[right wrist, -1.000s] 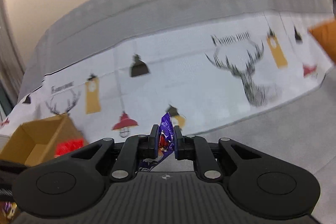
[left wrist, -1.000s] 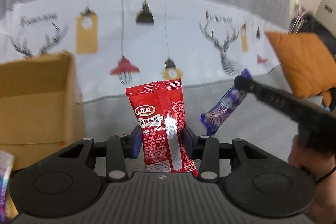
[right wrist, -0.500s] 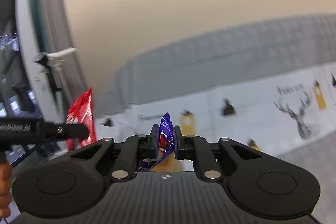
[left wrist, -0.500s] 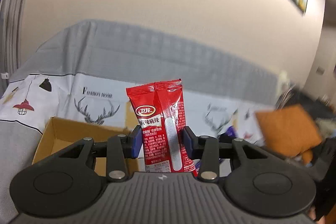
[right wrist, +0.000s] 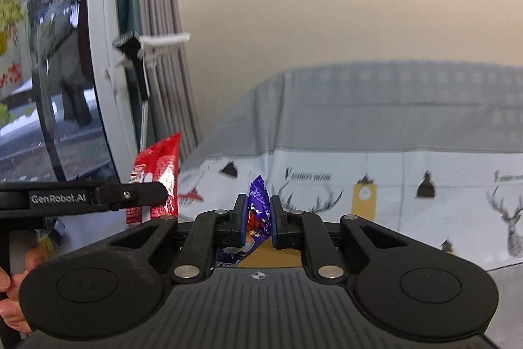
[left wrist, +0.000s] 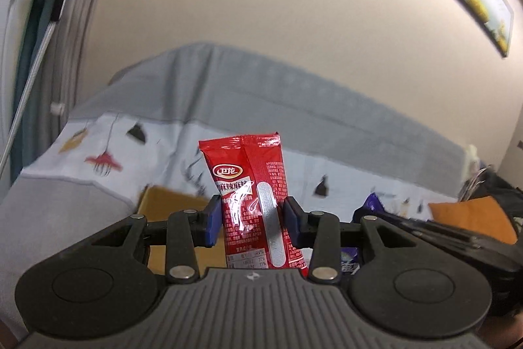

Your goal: Organize snacks

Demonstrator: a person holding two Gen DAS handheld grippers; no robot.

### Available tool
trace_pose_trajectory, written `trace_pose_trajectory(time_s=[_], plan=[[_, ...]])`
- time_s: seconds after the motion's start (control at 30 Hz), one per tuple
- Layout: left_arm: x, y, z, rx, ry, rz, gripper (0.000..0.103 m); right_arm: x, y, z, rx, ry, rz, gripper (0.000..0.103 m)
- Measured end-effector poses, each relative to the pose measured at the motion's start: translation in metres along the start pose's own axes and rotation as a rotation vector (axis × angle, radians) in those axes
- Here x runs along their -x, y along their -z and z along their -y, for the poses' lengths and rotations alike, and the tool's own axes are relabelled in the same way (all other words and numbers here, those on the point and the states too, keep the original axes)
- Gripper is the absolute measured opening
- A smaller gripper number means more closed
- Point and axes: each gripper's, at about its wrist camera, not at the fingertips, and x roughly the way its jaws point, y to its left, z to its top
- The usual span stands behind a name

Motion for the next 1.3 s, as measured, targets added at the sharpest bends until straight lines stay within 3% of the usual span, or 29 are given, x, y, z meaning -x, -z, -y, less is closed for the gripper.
trace_pose_trajectory(time_s=[0.4, 0.63, 0.67, 0.77, 0.8, 0.93, 1.0, 1.1, 1.2, 1.3], plan=[[-0.109, 0.065, -0.085, 0.063, -0.081, -0.271, 0.038, -0.109, 0.067, 0.003, -0.084, -0.010, -0.294, 0.014], [-0.140, 0.093, -0.098, 0.072, -0.100, -0.365, 0.038, -0.157, 0.116, 0.023, -0.162, 0.015, -0.441, 0.014], [-0.141, 0.094, -0.098, 0.077, -0.098, -0.368, 0.038, -0.161, 0.120, 0.022, -0.162, 0.003, -0.462, 0.018], [-0.129, 0.088, -0.091, 0.066, -0.120, -0.337, 0.046, -0.162, 0.125, 0.022, -0.185, 0.007, -0.500, 0.041], [-0.123, 0.083, -0.087, 0.062, -0.125, -0.327, 0.056, -0.159, 0.124, 0.021, -0.175, 0.008, -0.502, 0.041], [-0.089, 0.061, -0.063, 0.024, -0.097, -0.295, 0.075, -0.132, 0.112, 0.007, -0.125, 0.044, -0.490, 0.043], [-0.064, 0.051, -0.045, -0.011, -0.085, -0.267, 0.086, -0.112, 0.101, -0.003, -0.111, 0.061, -0.473, 0.055], [-0.027, 0.038, -0.015, -0.049, -0.086, -0.248, 0.091, -0.076, 0.081, -0.018, -0.103, 0.068, -0.419, 0.076], [0.009, 0.029, 0.015, -0.087, -0.053, -0.260, 0.103, -0.035, 0.059, -0.035, -0.080, 0.033, -0.374, 0.081], [0.050, 0.025, 0.049, -0.148, -0.120, -0.219, 0.103, 0.012, 0.038, -0.044, -0.111, 0.029, -0.314, 0.093]])
